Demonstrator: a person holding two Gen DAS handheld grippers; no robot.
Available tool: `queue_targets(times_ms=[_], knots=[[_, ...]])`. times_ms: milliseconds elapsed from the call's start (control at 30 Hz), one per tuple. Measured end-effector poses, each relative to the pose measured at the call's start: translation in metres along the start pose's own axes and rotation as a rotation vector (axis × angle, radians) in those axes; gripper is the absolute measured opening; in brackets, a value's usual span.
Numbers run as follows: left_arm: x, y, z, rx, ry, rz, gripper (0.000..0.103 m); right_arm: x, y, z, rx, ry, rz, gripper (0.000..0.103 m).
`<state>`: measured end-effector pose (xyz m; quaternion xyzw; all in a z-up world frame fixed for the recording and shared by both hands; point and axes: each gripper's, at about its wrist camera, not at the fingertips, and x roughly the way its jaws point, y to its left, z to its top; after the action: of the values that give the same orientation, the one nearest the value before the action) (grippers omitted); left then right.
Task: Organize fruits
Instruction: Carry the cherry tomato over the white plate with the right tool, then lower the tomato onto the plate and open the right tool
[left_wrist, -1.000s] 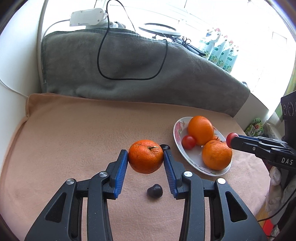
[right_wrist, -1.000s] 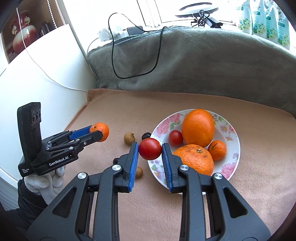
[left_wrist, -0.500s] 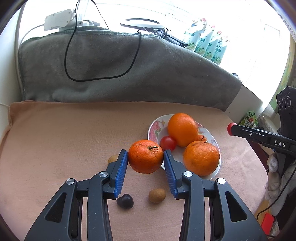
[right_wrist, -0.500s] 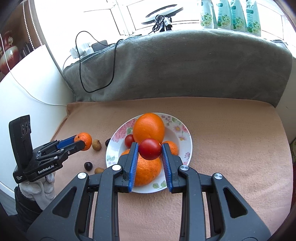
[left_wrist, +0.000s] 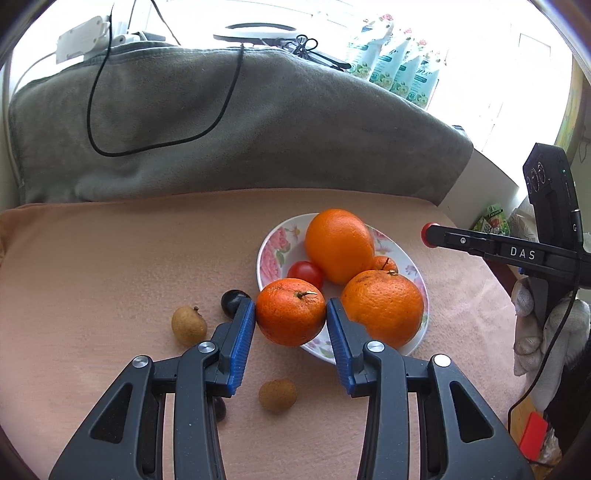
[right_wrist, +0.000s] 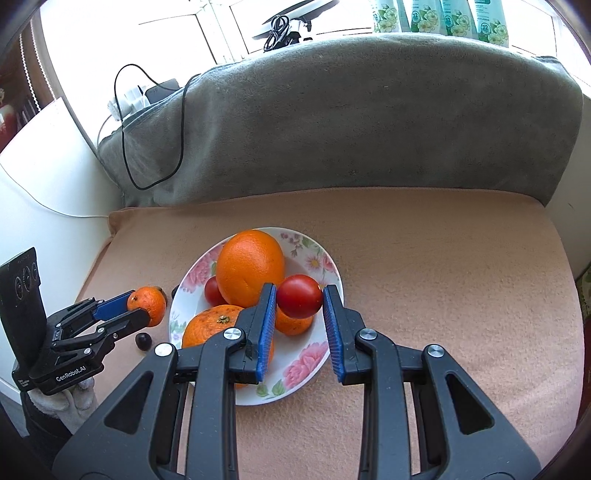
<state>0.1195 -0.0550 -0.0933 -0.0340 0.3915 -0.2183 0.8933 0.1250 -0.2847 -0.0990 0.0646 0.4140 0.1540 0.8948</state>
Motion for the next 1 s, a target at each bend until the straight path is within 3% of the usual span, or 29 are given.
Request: queue_targets(times_ms=[533,1000], knots=[[0.014,-0.009,0.004,0.017,0.021,-0.011,0.038,0.037,-0.006,0.01,0.007,0.052,-0.01,0.027],[0.011,-0.008,0.004,0.016,0.015,-0.01,0.039,0.04,-0.001,0.013,-0.005,0.053,0.006,0.027]])
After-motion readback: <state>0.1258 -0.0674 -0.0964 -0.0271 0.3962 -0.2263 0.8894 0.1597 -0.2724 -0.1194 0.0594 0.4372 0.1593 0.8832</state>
